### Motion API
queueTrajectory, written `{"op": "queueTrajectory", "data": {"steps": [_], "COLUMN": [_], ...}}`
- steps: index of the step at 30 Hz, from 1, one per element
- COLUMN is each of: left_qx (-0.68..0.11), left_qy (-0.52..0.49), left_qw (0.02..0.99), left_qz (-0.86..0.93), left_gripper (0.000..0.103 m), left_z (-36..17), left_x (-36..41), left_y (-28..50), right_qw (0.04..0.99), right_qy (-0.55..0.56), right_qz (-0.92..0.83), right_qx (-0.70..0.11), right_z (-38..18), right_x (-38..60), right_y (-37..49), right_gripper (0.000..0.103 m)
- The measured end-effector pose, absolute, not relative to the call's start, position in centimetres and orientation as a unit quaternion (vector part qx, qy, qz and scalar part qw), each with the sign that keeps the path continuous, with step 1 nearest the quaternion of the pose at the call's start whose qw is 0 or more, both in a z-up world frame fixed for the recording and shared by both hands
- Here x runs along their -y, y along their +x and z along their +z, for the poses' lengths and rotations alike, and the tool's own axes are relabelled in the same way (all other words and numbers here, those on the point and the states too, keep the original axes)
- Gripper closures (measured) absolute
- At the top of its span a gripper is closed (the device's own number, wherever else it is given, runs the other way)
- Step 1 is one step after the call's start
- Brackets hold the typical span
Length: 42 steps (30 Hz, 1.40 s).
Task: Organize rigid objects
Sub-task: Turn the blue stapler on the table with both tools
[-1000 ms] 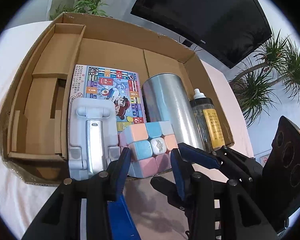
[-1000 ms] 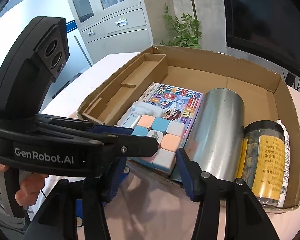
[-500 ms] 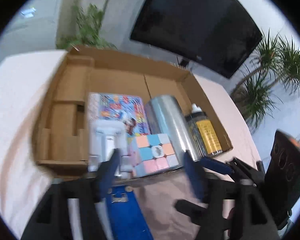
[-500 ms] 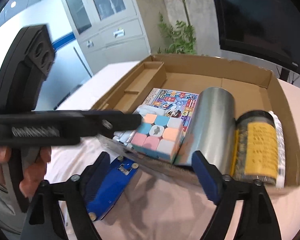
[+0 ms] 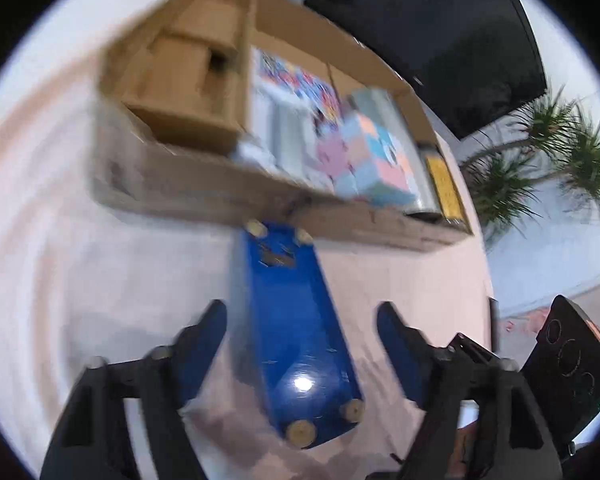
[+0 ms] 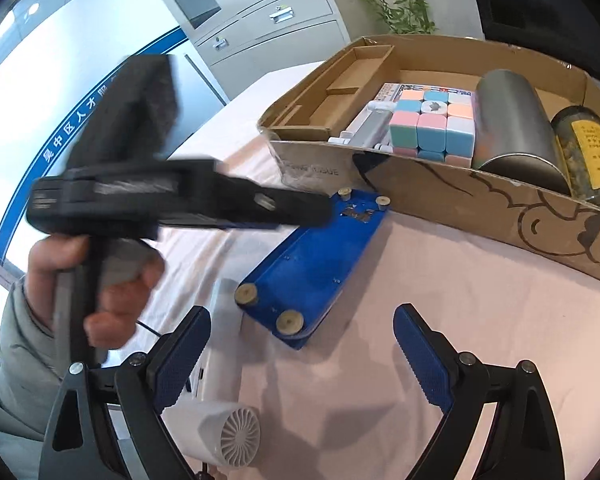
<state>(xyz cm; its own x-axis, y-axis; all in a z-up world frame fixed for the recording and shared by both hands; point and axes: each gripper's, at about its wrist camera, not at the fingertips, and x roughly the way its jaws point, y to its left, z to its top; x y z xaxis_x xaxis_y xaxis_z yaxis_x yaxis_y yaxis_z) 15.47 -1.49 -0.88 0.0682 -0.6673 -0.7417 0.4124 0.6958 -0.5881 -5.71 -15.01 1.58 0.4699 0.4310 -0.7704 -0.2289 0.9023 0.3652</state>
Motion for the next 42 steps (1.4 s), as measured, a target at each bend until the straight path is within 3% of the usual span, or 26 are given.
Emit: {"op": "queueTrajectory", "data": {"steps": [2,5,11,14,17,23,32,39,42], "left_qx": [-0.571,-0.567,-0.556,-0.540,-0.539,-0.619,-0.628,-0.592,-0.585], "left_qy": [-0.100,-0.110,-0.083,-0.079,-0.076,-0.066,-0.067,-0.102,-0.101], "left_qw": [0.723,0.703,0.682,0.705,0.734,0.680,0.652,0.655,0.630], "left_qz": [-0.376,-0.415,-0.469,-0.454,-0.406,-0.387,-0.419,-0.458,-0.500], "left_gripper": [0.043,0.055,0.056,0.052,0.033,0.031,0.030,0.030,0.030], "left_z": [-1.0,-0.5,1.1,2.2,2.0,-2.7,-3.5,-0.4,0.7], "left_x": [2.5,4.2,7.9,7.0,5.3,5.1,8.0,9.0,11.4], "left_y": [14.9,13.8,11.0,10.9,12.1,13.8,11.9,10.6,9.1], "right_qw": [0.852,0.856,0.862,0.858,0.853,0.842,0.821,0.788,0.784], "right_qy": [0.100,0.086,0.090,0.121,0.142,0.135,0.175,0.272,0.291], "right_qz": [0.188,0.182,0.158,0.138,0.141,0.173,0.178,0.233,0.237], "right_qx": [-0.477,-0.476,-0.473,-0.481,-0.481,-0.493,-0.513,-0.501,-0.495], "right_z": [1.6,1.8,1.1,0.5,0.1,-1.1,-3.6,-5.2,-5.3], "right_x": [15.1,15.3,17.6,19.6,19.8,17.4,18.3,21.9,23.4], "right_y": [-6.2,-6.9,-7.9,-8.5,-8.8,-8.2,-7.1,-7.5,-8.0], "right_gripper": [0.011,0.011,0.011,0.011,0.013,0.024,0.057,0.067,0.065]}}
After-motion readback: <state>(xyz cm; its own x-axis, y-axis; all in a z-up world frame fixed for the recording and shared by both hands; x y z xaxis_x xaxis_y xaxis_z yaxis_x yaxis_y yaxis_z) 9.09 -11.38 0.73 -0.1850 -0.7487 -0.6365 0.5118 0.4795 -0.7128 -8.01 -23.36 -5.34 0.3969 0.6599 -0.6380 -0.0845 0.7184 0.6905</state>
